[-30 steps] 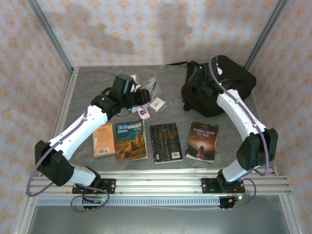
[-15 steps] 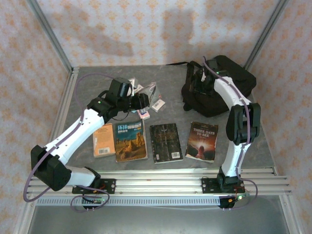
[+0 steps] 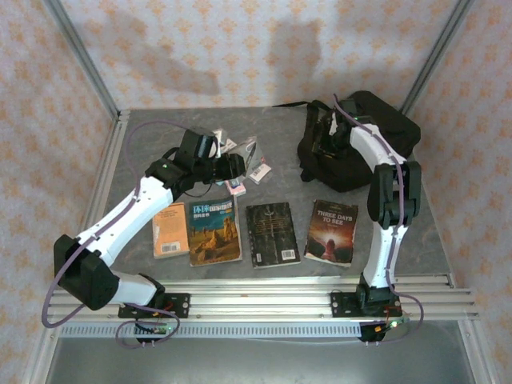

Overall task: Pack the student bag
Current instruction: Open the student bag at the top-right of the table, then place the pencil case in the student bag.

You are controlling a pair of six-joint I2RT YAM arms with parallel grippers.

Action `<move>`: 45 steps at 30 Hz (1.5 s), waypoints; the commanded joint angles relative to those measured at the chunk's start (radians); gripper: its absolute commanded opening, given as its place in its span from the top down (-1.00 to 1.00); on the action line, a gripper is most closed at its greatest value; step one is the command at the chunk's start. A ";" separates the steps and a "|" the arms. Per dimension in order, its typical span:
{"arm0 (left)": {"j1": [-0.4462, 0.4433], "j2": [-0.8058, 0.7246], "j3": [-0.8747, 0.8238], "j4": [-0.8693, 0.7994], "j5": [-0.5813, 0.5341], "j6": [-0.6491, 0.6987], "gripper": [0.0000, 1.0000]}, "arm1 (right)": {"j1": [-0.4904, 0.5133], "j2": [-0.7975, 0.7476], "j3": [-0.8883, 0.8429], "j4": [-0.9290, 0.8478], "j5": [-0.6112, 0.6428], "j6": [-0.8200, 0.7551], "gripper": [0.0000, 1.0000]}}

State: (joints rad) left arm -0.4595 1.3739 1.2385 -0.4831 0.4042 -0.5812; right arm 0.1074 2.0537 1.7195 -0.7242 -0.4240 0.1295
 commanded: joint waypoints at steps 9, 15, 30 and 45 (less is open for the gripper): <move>0.015 0.008 0.007 0.043 0.019 0.010 0.24 | -0.006 -0.194 0.022 0.000 0.233 0.032 1.00; 0.000 0.061 0.032 0.113 0.086 -0.076 0.26 | -0.006 -0.270 0.075 -0.051 0.157 0.055 1.00; -0.056 0.048 0.099 0.053 0.029 -0.057 0.26 | 0.001 -0.198 0.613 -0.332 0.119 0.455 1.00; -0.058 -0.015 0.133 0.100 0.060 -0.037 0.25 | 0.191 -0.075 0.756 -0.425 0.204 0.566 1.00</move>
State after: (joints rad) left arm -0.5171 1.4078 1.3476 -0.4229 0.4652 -0.6460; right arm 0.2970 2.0045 2.4680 -1.1790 -0.2504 0.6666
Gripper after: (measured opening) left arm 0.375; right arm 0.042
